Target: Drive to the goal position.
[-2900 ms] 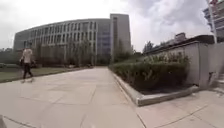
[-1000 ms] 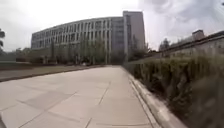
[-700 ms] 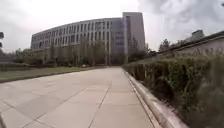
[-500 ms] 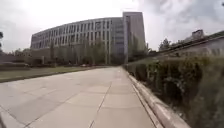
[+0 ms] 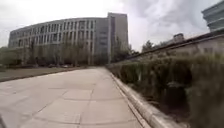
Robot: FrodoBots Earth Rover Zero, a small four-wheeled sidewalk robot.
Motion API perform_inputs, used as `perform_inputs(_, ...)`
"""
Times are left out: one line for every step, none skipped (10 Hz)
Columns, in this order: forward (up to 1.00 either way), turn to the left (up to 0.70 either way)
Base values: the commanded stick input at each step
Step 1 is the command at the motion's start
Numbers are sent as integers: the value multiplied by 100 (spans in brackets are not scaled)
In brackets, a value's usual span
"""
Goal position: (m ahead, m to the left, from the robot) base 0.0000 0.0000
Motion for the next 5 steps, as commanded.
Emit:
perform_inputs(70,0)
perform_inputs(70,0)
perform_inputs(70,0)
perform_inputs(70,0)
perform_inputs(70,0)
